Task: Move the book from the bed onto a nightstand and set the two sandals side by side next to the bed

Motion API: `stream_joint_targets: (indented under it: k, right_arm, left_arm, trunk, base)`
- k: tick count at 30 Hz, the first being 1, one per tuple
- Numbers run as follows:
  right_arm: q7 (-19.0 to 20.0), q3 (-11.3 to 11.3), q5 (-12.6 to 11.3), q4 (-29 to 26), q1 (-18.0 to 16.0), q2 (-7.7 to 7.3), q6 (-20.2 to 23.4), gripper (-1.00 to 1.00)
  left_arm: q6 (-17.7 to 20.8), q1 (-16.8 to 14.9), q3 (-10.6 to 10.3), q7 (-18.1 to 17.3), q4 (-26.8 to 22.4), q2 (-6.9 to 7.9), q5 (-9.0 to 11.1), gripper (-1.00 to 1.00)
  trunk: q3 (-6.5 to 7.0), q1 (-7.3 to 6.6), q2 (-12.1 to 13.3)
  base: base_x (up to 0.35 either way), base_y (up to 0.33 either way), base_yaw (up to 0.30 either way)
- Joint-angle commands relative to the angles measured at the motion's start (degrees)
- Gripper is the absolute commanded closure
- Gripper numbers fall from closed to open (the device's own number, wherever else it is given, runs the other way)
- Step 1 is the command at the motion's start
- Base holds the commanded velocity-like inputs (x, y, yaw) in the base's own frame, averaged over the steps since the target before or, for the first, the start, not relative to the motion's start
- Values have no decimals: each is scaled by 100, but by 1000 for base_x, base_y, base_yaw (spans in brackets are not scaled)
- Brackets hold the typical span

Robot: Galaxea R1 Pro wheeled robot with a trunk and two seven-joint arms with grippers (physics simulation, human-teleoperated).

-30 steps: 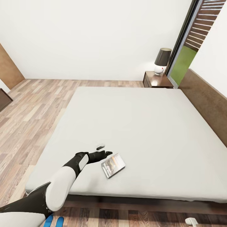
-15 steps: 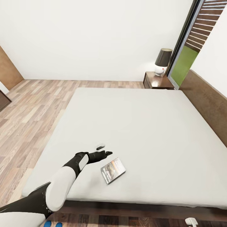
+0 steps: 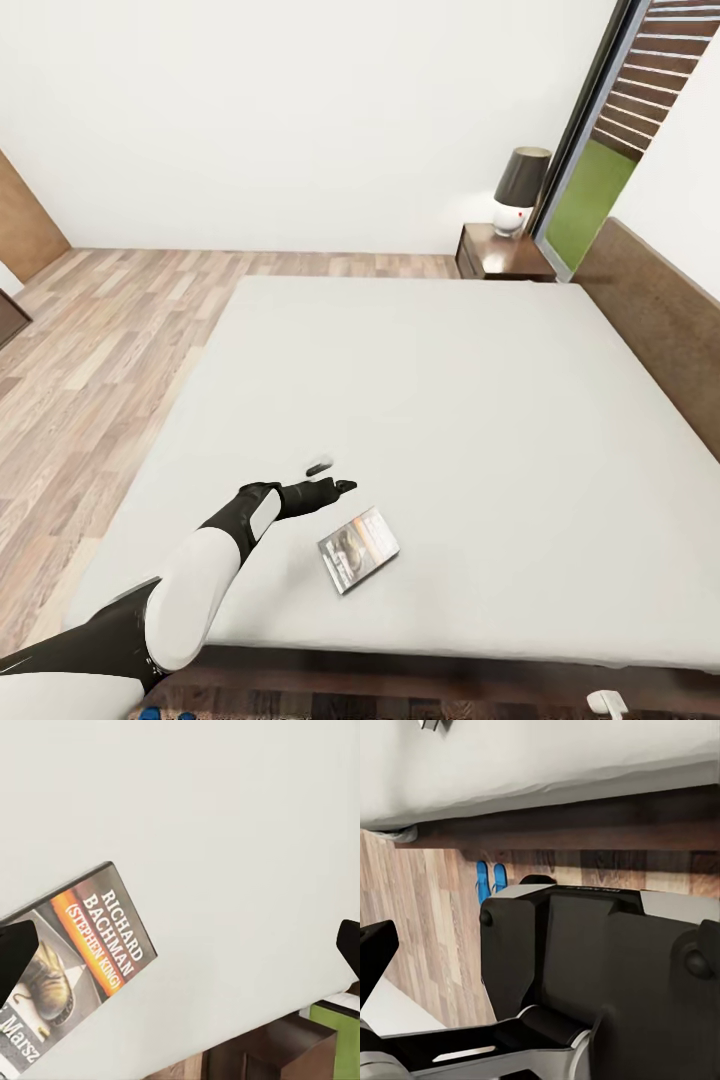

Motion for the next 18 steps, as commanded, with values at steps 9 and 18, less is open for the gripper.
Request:
stream_joint_targets:
  k: [9, 18]
  right_arm:
    - [20, 10, -35, 6, -4, -2, 15, -100]
    - [20, 9, -35, 4, -4, -2, 15, -100]
  left_arm:
    - [39, -2, 50, -31, -18, -5, -59, -100]
    - [39, -2, 50, -38, -18, -5, -63, -100]
  trunk:
    - [-88, 3, -10]
    - [-168, 3, -10]
  base:
    - [0, 0, 0]
    - [0, 0, 0]
